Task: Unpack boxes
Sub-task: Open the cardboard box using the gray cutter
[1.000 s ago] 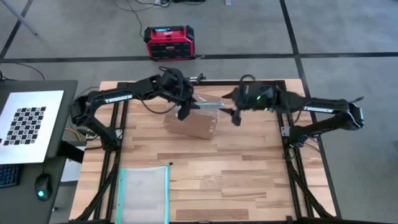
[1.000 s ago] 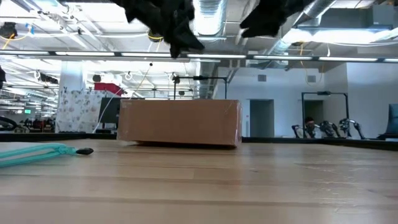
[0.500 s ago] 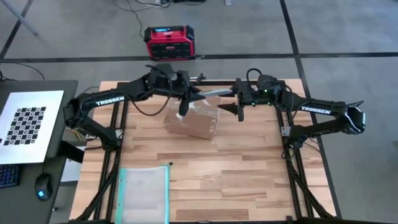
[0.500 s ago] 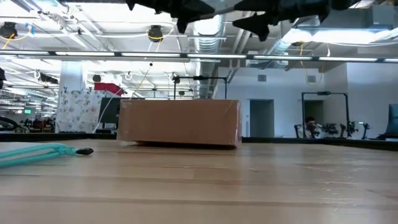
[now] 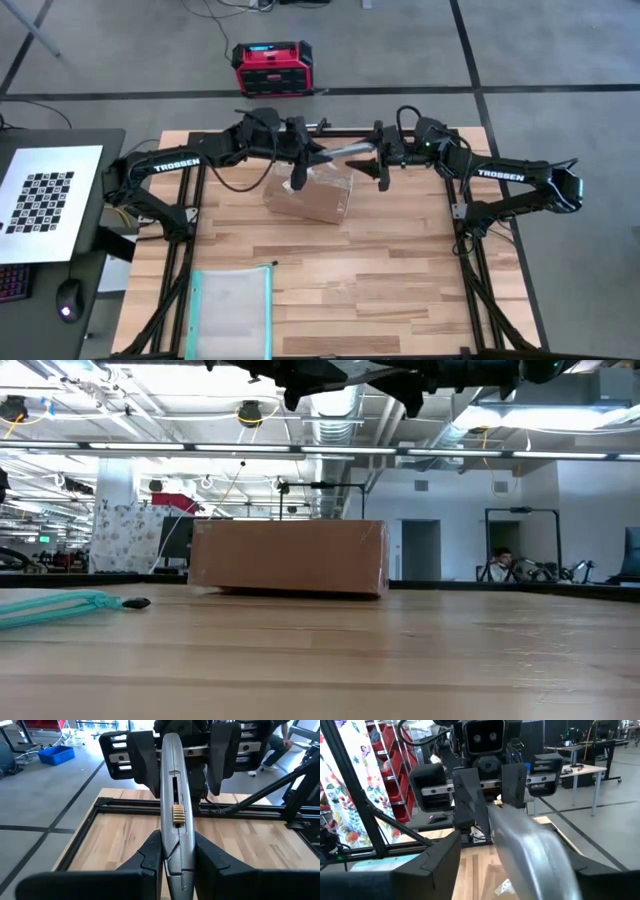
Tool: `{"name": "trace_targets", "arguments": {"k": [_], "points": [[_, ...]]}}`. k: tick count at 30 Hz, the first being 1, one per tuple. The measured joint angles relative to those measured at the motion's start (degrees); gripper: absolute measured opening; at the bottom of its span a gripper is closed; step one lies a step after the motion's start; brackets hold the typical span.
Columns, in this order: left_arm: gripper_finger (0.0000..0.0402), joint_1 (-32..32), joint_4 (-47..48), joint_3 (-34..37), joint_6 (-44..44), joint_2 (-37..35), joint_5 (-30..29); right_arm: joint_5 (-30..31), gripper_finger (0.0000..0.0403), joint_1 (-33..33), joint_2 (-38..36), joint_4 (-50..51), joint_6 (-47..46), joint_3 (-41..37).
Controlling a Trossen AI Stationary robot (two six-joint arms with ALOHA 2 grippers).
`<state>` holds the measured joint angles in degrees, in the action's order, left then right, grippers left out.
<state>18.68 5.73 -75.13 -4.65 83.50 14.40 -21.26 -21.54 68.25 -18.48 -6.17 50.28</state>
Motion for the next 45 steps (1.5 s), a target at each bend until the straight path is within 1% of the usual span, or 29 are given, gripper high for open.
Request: {"name": "trace_targets", "arguments": {"k": [5, 8, 14, 27, 31, 33, 39, 42, 45], "points": [[0.0048, -0.17, -0.08, 0.0, 0.19, 0.0, -0.04, 0.0, 0.019, 0.0, 0.07, -0.59, 0.21, 0.0], [0.0048, -0.14, -0.07, 0.0, 0.45, 0.0, 2.37, 0.0, 0.0182, 0.03, 0.07, -0.61, 0.59, 0.0], [0.0048, -0.42, -0.08, 0.0, 0.92, 0.0, 3.27, 0.15, 0.0162, 2.01, 0.09, -1.26, 2.5, 0.0], [0.0048, -0.6, -0.34, 0.0, 1.23, 0.0, 3.12, 0.33, 0.0118, 2.38, 0.46, -3.89, 3.76, 0.0], [0.0048, -0.64, -0.24, 0.0, 1.33, 0.0, 2.89, 0.4, 0.0086, 2.38, 0.5, -4.21, 4.92, 0.0], [0.0058, -0.64, -0.25, 0.0, 1.98, 0.0, 2.22, 0.79, 0.0073, 2.34, 0.5, -4.17, 4.9, 0.0], [0.0123, -0.68, 1.84, 0.0, 0.25, 0.0, 0.18, 0.78, 0.0073, 2.36, 0.53, -2.84, 5.6, 0.0], [0.0137, -0.5, 5.06, 0.0, -0.33, 0.0, -1.56, 1.76, 0.0073, 2.36, 0.5, -0.13, 6.43, 0.0], [0.014, 0.72, 11.26, -0.02, -3.62, -0.07, -3.13, 2.88, 0.0073, 1.67, 0.48, 2.41, 6.67, 0.0]]}}
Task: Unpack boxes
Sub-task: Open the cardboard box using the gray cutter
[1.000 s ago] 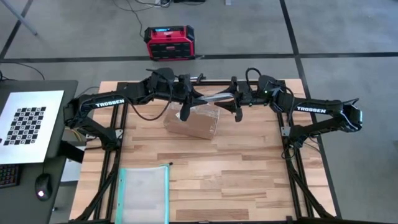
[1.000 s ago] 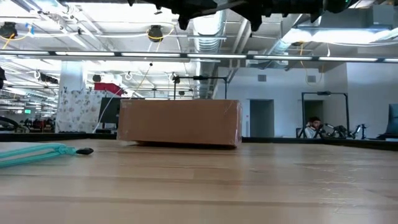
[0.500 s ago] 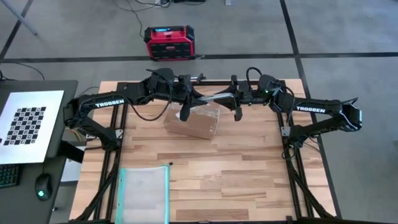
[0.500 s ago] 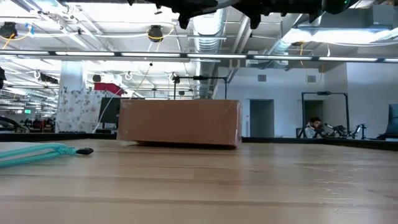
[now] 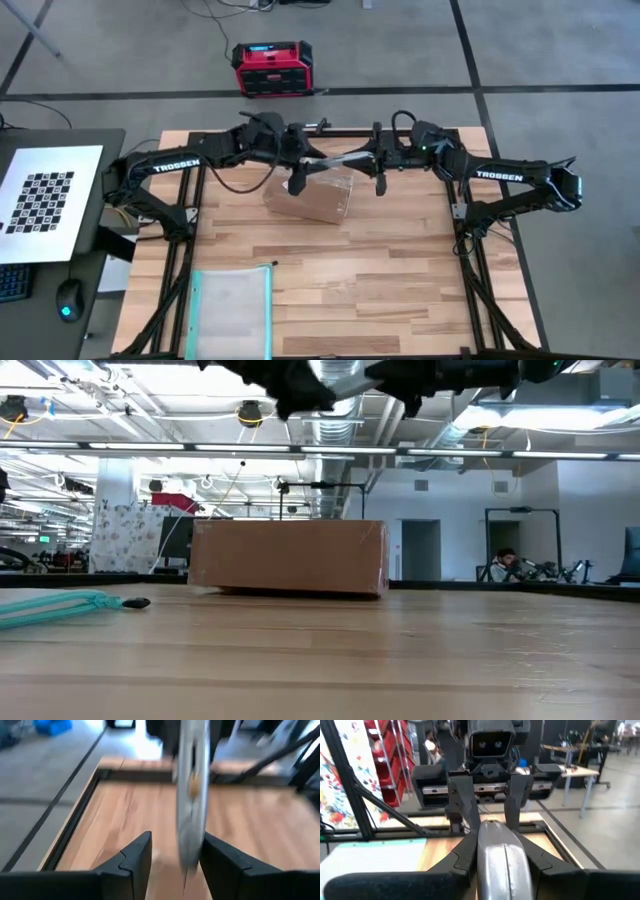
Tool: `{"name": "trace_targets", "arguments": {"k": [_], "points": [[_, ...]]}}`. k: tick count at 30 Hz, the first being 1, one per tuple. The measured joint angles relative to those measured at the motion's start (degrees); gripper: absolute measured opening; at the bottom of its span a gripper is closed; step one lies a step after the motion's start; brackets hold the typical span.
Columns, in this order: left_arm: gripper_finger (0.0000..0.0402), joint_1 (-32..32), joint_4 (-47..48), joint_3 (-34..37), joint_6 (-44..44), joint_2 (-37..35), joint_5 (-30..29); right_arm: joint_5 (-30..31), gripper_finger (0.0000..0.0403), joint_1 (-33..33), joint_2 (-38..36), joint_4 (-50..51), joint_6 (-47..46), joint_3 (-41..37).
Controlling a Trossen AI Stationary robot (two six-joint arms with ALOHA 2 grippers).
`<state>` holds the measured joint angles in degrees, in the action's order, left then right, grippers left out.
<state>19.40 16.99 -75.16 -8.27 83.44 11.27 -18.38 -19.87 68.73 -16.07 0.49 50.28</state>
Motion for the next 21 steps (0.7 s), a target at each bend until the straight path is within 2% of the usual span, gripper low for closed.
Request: {"name": "trace_targets", "arguments": {"k": [4, 9, 15, 21], "points": [[0.0141, 3.0, 11.96, 0.02, -4.38, 0.0, -6.09, 0.62, 0.0073, -1.47, -0.1, 3.41, 0.21, 0.0], [0.0142, 8.98, 22.78, 0.42, -9.96, 0.0, -8.46, 1.65, 0.0073, -3.21, -0.13, 7.42, 1.46, 0.0], [0.0143, 15.05, 22.8, 5.46, -20.65, 0.04, -6.23, 2.05, 0.0073, -3.9, -0.13, 9.12, 1.59, 0.0], [0.0143, 15.75, 21.84, 11.21, -26.99, 0.13, -2.21, 2.06, 0.0073, -3.84, -0.13, 11.53, 1.66, 0.0]]}}
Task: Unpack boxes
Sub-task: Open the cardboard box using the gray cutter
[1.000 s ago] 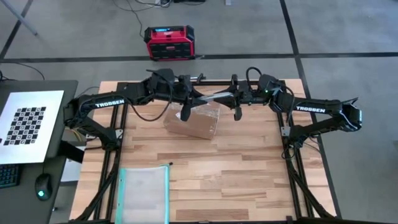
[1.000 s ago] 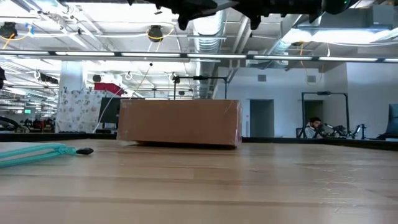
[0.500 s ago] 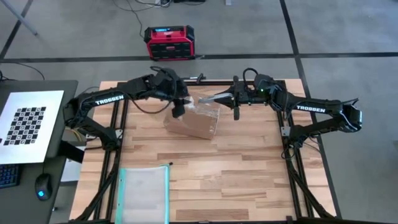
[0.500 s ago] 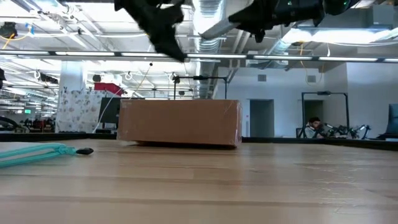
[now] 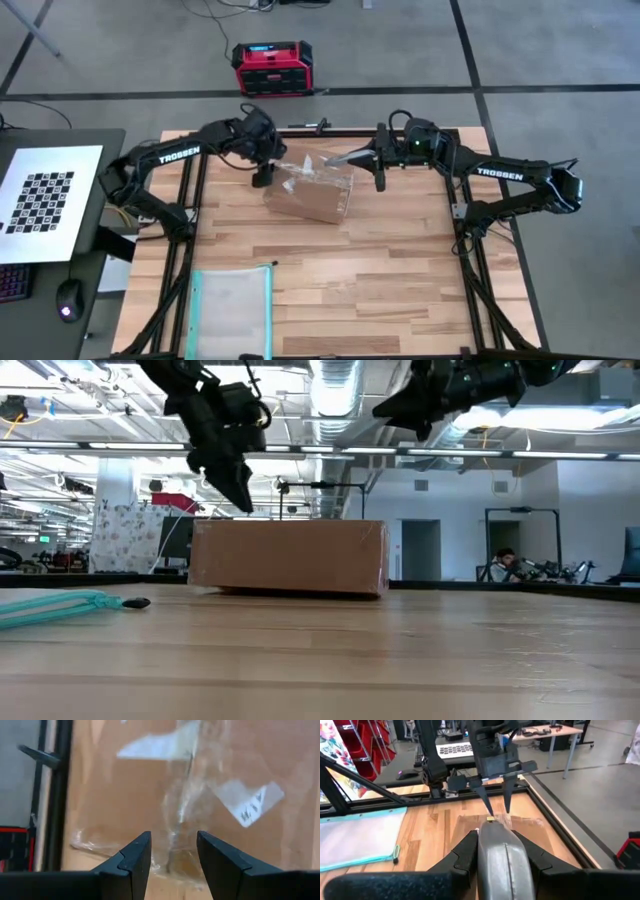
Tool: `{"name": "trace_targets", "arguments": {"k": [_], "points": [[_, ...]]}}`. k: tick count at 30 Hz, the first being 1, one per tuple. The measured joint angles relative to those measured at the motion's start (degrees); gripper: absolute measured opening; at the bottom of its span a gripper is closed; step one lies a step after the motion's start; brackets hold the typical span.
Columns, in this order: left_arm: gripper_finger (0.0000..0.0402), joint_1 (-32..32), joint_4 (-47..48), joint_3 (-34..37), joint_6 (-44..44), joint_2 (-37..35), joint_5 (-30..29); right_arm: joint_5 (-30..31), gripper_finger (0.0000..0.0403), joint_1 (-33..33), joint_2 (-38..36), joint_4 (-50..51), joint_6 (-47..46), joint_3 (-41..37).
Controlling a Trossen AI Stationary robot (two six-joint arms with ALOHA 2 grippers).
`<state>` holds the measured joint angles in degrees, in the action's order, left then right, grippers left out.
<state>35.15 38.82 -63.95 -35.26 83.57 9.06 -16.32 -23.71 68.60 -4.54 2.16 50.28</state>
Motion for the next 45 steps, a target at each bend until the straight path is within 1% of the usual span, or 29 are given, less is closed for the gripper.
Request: {"name": "trace_targets", "arguments": {"k": [2, 5, 8, 11, 14, 17, 20, 23, 25, 27, 30, 34, 37, 39, 43, 45], "points": [[0.0144, -0.25, 0.4, 1.59, 0.3, 0.0, 1.04, 0.0, 0.0073, 0.0, 0.0, 0.64, 0.0, 0.0], [0.0144, -1.51, -0.24, 3.44, 3.55, -0.02, 1.47, 0.0, 0.0073, 0.09, 0.0, 1.45, 0.0, 0.0], [0.0144, -3.31, -0.52, 5.09, 9.14, -0.02, 1.67, -0.02, 0.0073, 0.21, 0.13, 2.59, 0.67, 0.0], [0.0144, -6.63, -2.43, 5.94, 16.75, -0.07, 1.47, 0.0, 0.0073, 0.95, 0.17, 4.07, 1.3, 0.0], [0.0144, -10.9, -4.29, 5.95, 23.59, -0.07, 1.68, -0.02, 0.0073, 2.35, 0.17, 4.6, 1.34, 0.0], [0.0144, -15.11, -5.04, 5.79, 26.93, -0.07, 1.38, -0.04, 0.0073, 4.37, 0.17, 4.58, 1.82, 0.0], [0.0144, -18.13, -4.11, 3.32, 30.8, -0.07, -0.35, -0.07, 0.0073, 6.06, 0.24, 4.49, 2.47, 0.0], [0.0144, -19.6, -3.58, 0.79, 32.15, -0.07, -3.81, -0.23, 0.0073, 7.06, 1.49, 3.73, 2.66, 0.02], [0.0144, -19.84, -3.89, 0.49, 32.1, -0.07, -6.92, -0.26, 0.0073, 7.39, 3.45, 2.33, 3.84, 0.02], [0.0144, -19.82, -3.35, 0.48, 32.17, -0.07, -8.39, -0.26, 0.0073, 7.45, 5.63, 1.26, 5.16, 0.02], [0.0144, -19.75, -3.19, 0.5, 34.16, 0.57, -8.43, -1.61, 0.0073, 7.21, 9.43, 0.27, 7.07, 1.1], [0.0144, -20.55, -0.68, 0.55, 36.59, 0.72, -7.74, -5.82, 0.0073, 6.74, 14.63, -0.03, 8.64, 4.61], [0.0144, -21.4, 1.25, 0.78, 37.58, 0.92, -7.73, -6.57, 0.0073, 6.76, 18.01, 0.0, 11.02, 7.39], [0.0144, -21.96, -0.26, 2.09, 38.0, 0.86, -7.78, -6.94, 0.0073, 6.75, 20.01, 0.33, 12.76, 9.06], [0.0143, -22.07, -3.76, 5.26, 39.12, 0.88, -7.74, -10.45, 0.0073, 5.89, 23.19, 1.12, 14.77, 11.84], [0.0143, -22.05, -5.93, 6.63, 39.75, 0.79, -7.66, -10.96, 0.0073, 5.48, 24.74, 0.92, 15.97, 12.78]]}}
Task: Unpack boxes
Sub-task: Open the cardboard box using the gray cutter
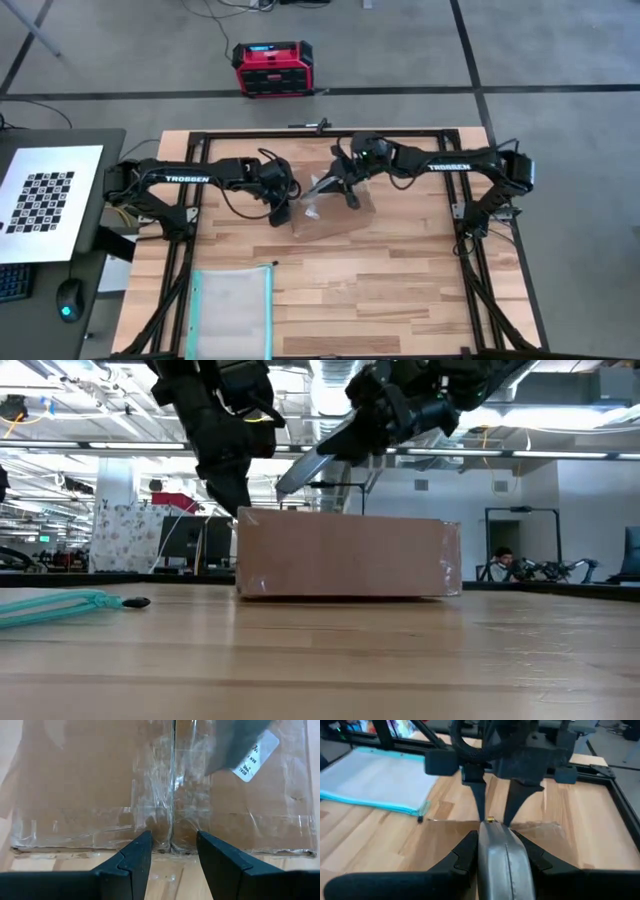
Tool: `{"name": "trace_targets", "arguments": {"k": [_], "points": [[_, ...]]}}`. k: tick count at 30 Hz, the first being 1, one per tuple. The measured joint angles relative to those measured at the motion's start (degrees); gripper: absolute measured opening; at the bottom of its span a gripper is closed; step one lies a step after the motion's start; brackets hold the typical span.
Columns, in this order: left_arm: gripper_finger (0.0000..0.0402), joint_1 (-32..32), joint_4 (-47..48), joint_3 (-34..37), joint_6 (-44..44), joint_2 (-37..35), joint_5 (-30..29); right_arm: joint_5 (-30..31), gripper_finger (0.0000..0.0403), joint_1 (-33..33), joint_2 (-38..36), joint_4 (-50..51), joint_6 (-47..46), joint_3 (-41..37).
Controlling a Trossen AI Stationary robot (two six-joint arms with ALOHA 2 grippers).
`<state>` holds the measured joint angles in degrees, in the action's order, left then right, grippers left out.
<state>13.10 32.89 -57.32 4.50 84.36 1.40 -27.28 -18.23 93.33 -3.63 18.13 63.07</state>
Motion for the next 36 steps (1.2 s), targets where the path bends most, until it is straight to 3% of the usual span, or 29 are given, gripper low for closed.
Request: {"name": "trace_targets", "arguments": {"k": [7, 18, 36], "points": [[0.0143, 0.0, -2.38, 1.07, 1.03, -0.02, 0.0, -4.49, 0.0073, -1.19, 3.78, 0.1, 2.33, 2.14], [0.0143, 0.0, -2.7, 1.14, 0.81, 0.0, -0.03, -4.5, 0.0073, -1.3, 8.47, 0.55, 5.29, 6.52], [0.0143, 0.0, -2.92, 1.2, 0.74, 0.09, -0.06, -4.09, 0.0073, -0.89, 9.12, 3.0, 7.85, 6.82]]}}
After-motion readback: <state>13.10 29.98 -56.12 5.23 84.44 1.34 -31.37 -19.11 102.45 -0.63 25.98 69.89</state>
